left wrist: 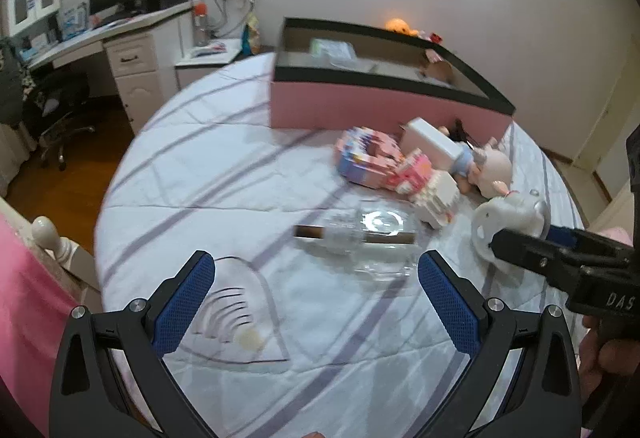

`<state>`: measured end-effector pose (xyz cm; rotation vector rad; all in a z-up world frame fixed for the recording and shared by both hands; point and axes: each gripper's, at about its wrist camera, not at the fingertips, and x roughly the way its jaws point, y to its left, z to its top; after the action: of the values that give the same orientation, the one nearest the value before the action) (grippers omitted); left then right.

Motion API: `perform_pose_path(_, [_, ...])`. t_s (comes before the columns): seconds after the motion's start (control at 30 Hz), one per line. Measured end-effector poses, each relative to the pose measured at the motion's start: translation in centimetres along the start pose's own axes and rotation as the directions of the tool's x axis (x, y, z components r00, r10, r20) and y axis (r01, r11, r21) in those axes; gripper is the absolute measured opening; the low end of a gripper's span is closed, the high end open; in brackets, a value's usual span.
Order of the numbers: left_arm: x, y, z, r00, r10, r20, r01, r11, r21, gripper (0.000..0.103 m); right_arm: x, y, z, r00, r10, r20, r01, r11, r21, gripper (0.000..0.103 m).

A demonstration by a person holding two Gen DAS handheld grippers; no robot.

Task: Organize rigid objects
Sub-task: 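Grasp the glass bottle with the left tool while the right tool grasps the white astronaut figure, then carry the bottle and astronaut into the pink box and release both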

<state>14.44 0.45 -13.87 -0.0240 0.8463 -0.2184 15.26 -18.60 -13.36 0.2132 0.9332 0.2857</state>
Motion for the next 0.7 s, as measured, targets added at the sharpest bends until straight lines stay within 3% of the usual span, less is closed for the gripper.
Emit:
perform_pose_path(0.23, [2.5, -1.3, 0.9, 0.999, 0.013, -0.035, -0.012, 1.0, 0.025, 0.101, 0.2, -1.2, 0.3, 1.0, 0.009, -0.001, -0.009, 1.0, 0.025, 0.074])
perform_pose_path(0.33, [3.2, -1.1, 1.2, 0.998, -0.003, -0.057, 0.003, 1.0, 0.006, 0.076, 0.4, -1.2, 0.5, 1.0, 0.013, -0.001, -0.013, 1.0, 0.024, 0.074])
perform_pose_path(0.7, [1.0, 0.2, 1.7, 0.999, -0.04, -0.023, 0.039, 0.999, -0.03, 0.075, -0.9, -0.7, 1.5, 0.999, 0.038, 0.029, -0.038, 0.999, 0.007, 0.074])
